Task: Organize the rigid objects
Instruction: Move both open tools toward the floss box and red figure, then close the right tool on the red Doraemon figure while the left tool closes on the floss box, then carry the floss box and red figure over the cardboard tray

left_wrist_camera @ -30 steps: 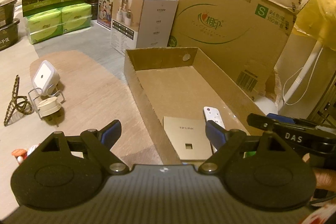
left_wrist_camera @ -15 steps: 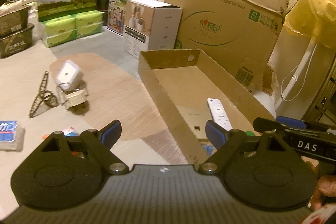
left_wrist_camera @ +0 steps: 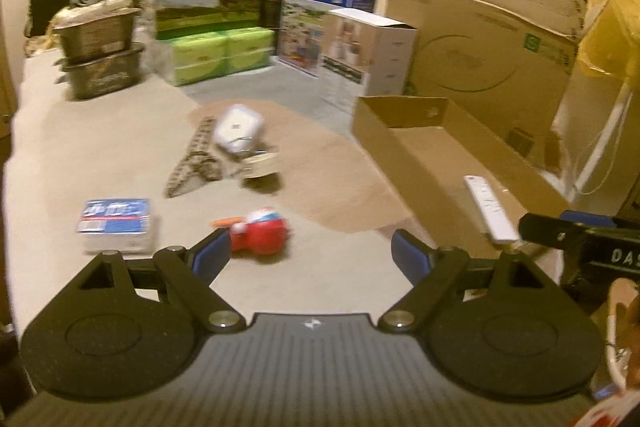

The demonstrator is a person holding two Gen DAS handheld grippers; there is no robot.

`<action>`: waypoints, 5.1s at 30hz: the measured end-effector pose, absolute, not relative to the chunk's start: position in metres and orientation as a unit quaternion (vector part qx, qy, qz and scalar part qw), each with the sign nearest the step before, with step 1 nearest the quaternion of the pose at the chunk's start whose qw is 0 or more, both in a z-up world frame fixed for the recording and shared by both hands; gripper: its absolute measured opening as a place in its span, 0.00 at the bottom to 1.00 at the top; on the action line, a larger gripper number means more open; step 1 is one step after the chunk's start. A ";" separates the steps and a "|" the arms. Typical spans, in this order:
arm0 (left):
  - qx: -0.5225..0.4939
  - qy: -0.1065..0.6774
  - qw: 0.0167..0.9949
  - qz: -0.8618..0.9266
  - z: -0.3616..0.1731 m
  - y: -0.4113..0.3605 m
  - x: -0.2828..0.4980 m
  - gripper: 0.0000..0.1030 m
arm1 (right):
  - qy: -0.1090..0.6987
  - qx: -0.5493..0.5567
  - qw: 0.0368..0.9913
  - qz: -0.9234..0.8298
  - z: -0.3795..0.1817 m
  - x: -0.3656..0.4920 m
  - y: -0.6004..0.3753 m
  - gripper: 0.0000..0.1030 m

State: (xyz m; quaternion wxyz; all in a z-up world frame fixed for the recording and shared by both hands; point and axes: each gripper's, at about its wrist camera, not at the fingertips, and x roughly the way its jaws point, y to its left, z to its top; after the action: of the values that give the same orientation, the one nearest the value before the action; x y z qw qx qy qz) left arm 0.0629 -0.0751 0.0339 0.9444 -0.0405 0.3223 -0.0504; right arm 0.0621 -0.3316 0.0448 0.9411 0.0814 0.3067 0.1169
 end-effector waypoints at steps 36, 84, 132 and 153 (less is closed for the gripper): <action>-0.047 0.340 0.937 0.068 0.012 0.047 0.046 0.83 | 0.317 0.035 0.928 0.194 0.032 0.065 -0.204 0.75; -0.057 0.359 0.931 0.042 -0.043 0.104 0.142 0.93 | 0.302 -0.025 0.940 0.159 -0.068 0.152 -0.093 0.76; -0.031 0.362 0.930 0.052 -0.058 0.075 0.165 0.83 | 0.293 -0.029 0.944 0.152 -0.063 0.159 -0.111 0.64; -0.036 0.362 0.931 0.028 -0.023 0.042 0.115 0.82 | 0.281 -0.009 0.949 0.144 -0.027 0.126 -0.146 0.64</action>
State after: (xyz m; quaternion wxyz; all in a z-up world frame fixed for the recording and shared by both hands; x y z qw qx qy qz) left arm 0.1155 0.0424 -0.0229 0.9310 -0.0362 0.3623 0.0276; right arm 0.1264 -0.1463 -0.0274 0.9489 -0.0092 0.2807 0.1437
